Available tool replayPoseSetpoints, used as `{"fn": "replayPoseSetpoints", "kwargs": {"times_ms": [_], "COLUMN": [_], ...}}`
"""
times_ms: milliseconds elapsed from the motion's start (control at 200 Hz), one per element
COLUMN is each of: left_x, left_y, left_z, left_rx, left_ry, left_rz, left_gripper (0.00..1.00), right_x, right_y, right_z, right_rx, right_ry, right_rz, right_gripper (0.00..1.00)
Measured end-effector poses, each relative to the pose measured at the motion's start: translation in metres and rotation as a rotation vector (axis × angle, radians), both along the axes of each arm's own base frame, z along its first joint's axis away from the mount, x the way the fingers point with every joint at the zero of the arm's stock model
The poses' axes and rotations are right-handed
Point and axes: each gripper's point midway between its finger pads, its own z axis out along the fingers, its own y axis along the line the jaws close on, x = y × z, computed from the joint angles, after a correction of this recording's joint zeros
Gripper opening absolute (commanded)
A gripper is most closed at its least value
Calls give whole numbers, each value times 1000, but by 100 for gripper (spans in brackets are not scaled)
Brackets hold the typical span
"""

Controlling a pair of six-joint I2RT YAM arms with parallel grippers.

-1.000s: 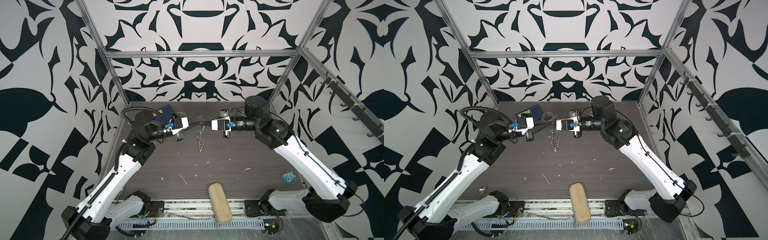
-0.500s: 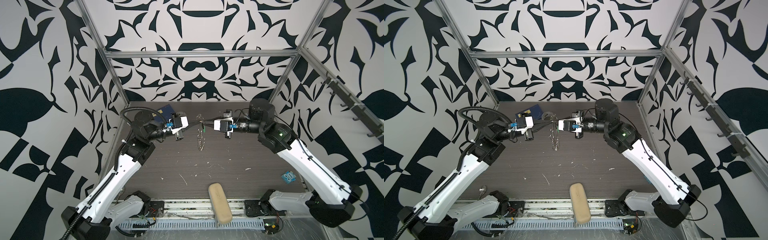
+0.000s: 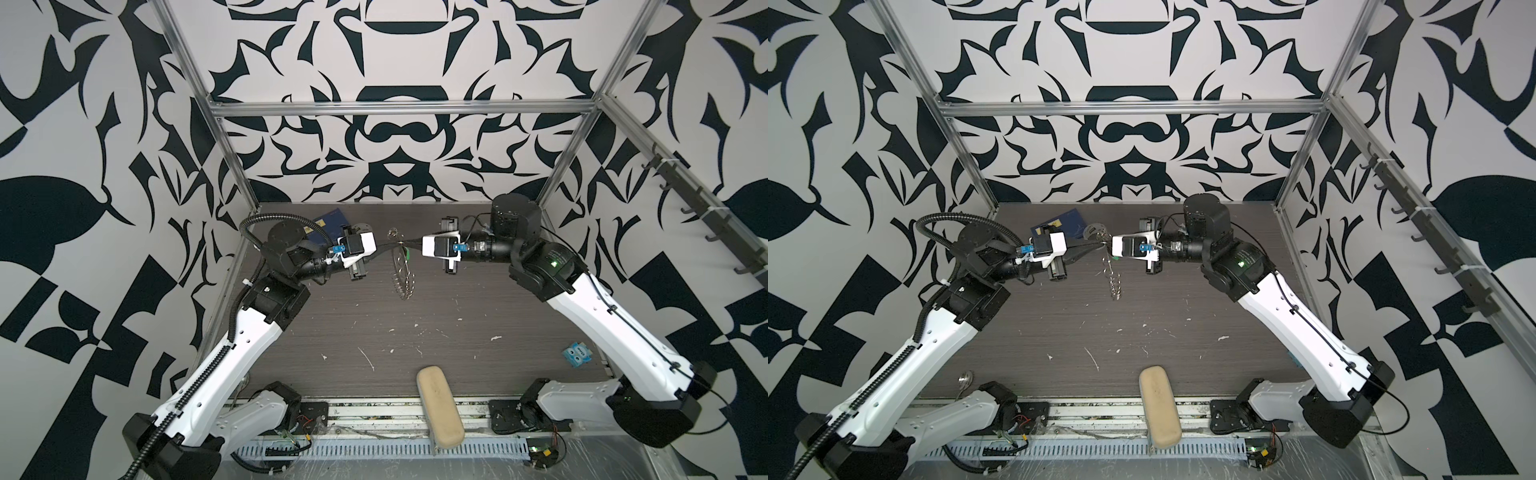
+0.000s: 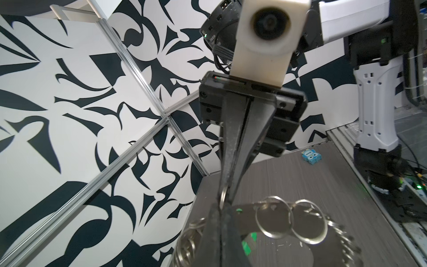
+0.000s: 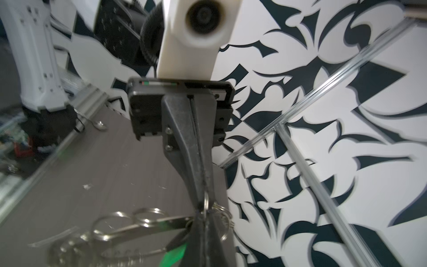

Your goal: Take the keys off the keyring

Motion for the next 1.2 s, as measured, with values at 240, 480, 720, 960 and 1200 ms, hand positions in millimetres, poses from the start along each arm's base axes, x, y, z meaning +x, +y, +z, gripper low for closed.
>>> {"fn": "replayPoseSetpoints", "kwargs": {"times_ms": [240, 480, 720, 960, 1200], "left_x": [15, 28, 41, 43, 24], "left_y": [1, -2, -1, 3, 16], "left_z": [10, 24, 27, 29, 20], "left_rx": [-65, -153, -238, -263, -194], "left_ry": [0, 4, 57, 55, 35], "left_rz": [105, 221, 291, 310, 211], "left_gripper": [0, 4, 21, 39, 34], "right_x": [8, 20, 28, 26, 10], "right_y": [0, -1, -2, 0, 6], "right_z": [9, 21, 19, 17, 11], "right_rx": [30, 84, 102, 103, 82], "right_ry": [-22, -54, -50, -47, -33], "right_rz": [-33, -94, -134, -127, -48], "right_gripper": [0, 0, 0, 0, 0]}}
